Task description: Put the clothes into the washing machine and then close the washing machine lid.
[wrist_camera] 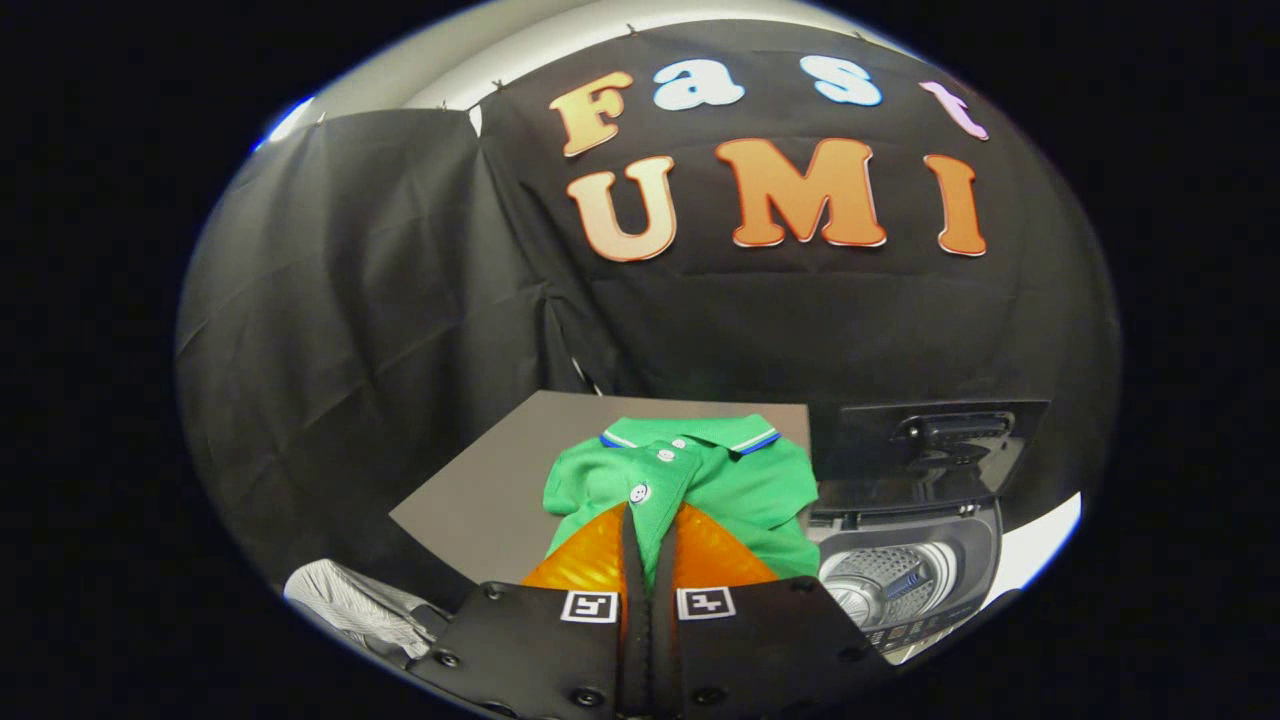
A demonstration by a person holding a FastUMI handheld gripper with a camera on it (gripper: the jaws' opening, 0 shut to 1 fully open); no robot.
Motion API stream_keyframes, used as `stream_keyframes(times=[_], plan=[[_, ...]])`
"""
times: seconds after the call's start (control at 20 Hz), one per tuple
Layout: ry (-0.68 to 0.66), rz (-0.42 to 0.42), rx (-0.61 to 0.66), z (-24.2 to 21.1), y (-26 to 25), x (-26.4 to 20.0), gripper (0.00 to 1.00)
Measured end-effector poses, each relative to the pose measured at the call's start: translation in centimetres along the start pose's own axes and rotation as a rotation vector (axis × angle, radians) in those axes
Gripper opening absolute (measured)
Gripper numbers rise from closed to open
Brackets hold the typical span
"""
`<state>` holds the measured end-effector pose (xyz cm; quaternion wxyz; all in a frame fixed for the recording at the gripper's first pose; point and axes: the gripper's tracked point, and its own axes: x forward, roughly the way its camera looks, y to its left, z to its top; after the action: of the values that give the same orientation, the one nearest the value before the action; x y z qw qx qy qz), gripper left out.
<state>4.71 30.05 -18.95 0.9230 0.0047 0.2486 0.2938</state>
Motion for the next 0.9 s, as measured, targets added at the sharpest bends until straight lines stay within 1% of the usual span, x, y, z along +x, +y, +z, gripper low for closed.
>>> stream_keyframes(times=[0.2, 0.3, 0.5, 0.6, 0.75, 0.9], plan=[[-0.032, -0.06, 0.047, 1.8, -6.0, -2.7, 0.08], [-0.049, -0.104, 0.062, 2.3, -9.6, -3.7, 0.08], [-0.069, -0.173, 0.111, 2.5, -16.1, -5.8, 0.08], [-0.054, -0.207, 0.134, 1.7, -19.0, -6.5, 0.08], [-0.034, -0.258, 0.128, 0.3, -23.0, -7.0, 0.08], [-0.009, -0.289, 0.125, -1.2, -26.3, -6.7, 0.08]])
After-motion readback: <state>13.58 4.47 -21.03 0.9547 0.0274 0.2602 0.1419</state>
